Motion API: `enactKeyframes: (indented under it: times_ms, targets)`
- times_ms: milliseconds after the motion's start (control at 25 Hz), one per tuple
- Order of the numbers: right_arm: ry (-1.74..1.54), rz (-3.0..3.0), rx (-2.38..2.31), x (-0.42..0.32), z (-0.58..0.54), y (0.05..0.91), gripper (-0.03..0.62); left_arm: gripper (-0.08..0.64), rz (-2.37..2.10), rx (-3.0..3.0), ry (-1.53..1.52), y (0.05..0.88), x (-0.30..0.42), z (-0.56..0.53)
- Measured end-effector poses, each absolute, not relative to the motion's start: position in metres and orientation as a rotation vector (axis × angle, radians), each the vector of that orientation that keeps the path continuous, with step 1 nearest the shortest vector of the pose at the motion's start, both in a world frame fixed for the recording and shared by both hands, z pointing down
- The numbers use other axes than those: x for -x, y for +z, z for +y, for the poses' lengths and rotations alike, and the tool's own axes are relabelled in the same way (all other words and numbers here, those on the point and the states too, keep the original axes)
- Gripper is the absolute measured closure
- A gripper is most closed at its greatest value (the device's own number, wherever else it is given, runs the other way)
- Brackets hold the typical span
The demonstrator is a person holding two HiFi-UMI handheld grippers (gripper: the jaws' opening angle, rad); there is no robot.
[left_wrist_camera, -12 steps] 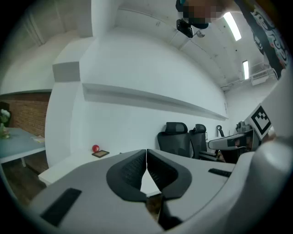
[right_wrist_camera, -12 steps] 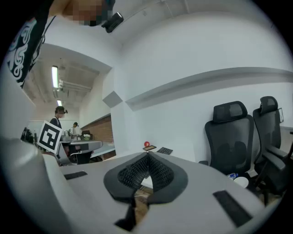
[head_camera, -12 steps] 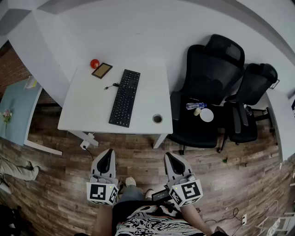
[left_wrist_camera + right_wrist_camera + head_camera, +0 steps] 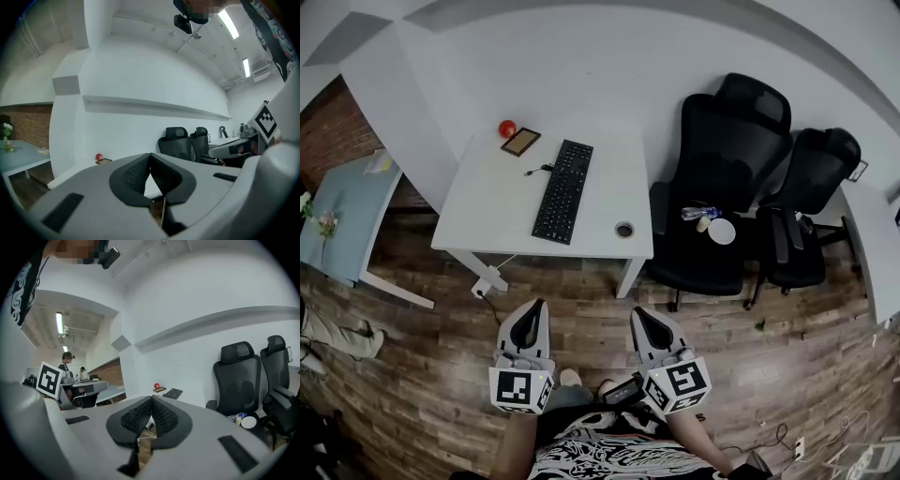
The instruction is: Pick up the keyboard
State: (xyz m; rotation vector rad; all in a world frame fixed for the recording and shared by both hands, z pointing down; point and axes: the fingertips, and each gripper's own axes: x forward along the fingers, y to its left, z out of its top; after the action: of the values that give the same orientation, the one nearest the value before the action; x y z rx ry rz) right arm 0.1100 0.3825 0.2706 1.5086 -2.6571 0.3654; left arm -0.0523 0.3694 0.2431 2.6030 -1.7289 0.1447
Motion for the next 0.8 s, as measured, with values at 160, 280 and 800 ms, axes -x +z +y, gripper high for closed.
enactKeyframes:
  times_ms: [160, 280, 800]
  targets:
    - [0.349, -2.669, -1.453, -0.102, 0.391, 0.272, 0.563, 0.541, -1.719, -2.590, 0.076, 0.244, 0.057, 0.381]
    - [0.342, -2.662, -1.442, -0.098, 0.392, 0.273, 0.563, 0.541, -1.732, -2.532, -0.020, 0.238, 0.067, 0.384]
    - [0.229, -2.755, -1.537, -0.101, 0.376, 0.246, 0.563, 0.541, -1.827, -2.525, -0.047, 0.223, 0.083, 0.376]
